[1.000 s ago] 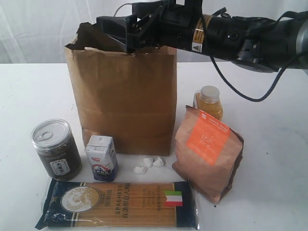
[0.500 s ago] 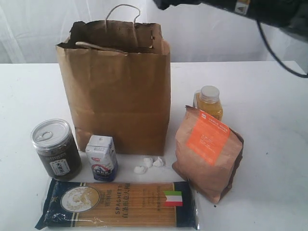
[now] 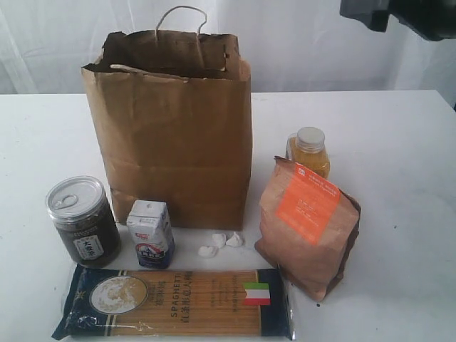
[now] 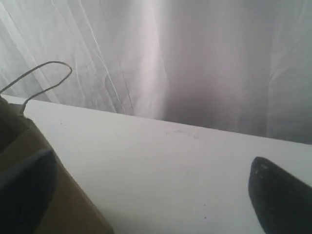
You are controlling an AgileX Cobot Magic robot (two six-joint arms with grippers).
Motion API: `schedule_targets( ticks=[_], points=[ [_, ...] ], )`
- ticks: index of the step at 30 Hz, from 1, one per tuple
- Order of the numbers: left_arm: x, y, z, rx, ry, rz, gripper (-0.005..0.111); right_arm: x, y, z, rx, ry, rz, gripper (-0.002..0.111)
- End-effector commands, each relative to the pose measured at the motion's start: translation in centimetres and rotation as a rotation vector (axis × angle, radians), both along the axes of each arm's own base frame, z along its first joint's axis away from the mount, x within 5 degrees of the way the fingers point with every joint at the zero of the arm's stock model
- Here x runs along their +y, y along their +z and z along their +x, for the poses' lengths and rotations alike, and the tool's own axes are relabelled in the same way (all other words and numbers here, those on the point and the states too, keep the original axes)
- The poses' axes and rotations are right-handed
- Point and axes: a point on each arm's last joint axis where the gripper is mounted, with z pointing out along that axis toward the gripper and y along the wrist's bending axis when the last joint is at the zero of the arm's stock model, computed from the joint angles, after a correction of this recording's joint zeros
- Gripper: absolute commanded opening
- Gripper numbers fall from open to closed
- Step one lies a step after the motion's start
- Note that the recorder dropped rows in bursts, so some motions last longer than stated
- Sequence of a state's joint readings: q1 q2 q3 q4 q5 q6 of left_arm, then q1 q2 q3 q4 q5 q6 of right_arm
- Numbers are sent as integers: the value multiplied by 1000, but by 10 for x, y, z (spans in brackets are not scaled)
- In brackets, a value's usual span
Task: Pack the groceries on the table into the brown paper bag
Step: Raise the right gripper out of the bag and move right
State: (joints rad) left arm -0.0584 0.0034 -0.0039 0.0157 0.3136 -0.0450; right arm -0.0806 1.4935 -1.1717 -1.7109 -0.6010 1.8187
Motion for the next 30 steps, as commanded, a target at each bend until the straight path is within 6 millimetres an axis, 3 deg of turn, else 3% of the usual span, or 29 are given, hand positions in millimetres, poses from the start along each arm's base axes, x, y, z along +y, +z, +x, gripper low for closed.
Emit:
schedule_targets(
  ticks=[1, 11, 20, 23, 26, 30],
  points=[
    [-1, -3, -1, 25, -8, -2, 0, -9, -4, -5, 44, 49, 22, 105],
    [-1, -3, -1, 25, -8, -2, 0, -9, -4, -5, 23, 65, -11, 105],
    [-1, -3, -1, 25, -8, -2, 0, 2, -4, -13, 56, 196, 45, 105],
    [-1, -3, -1, 25, -8, -2, 0, 2, -3, -9, 15, 146, 26, 105],
    [-1, -3, -1, 25, -8, -2, 0, 3, 2, -3, -138, 69, 63, 105],
    [-1, -3, -1, 25, -8, -2, 0, 7, -5, 1, -216, -45, 49, 105]
  ],
)
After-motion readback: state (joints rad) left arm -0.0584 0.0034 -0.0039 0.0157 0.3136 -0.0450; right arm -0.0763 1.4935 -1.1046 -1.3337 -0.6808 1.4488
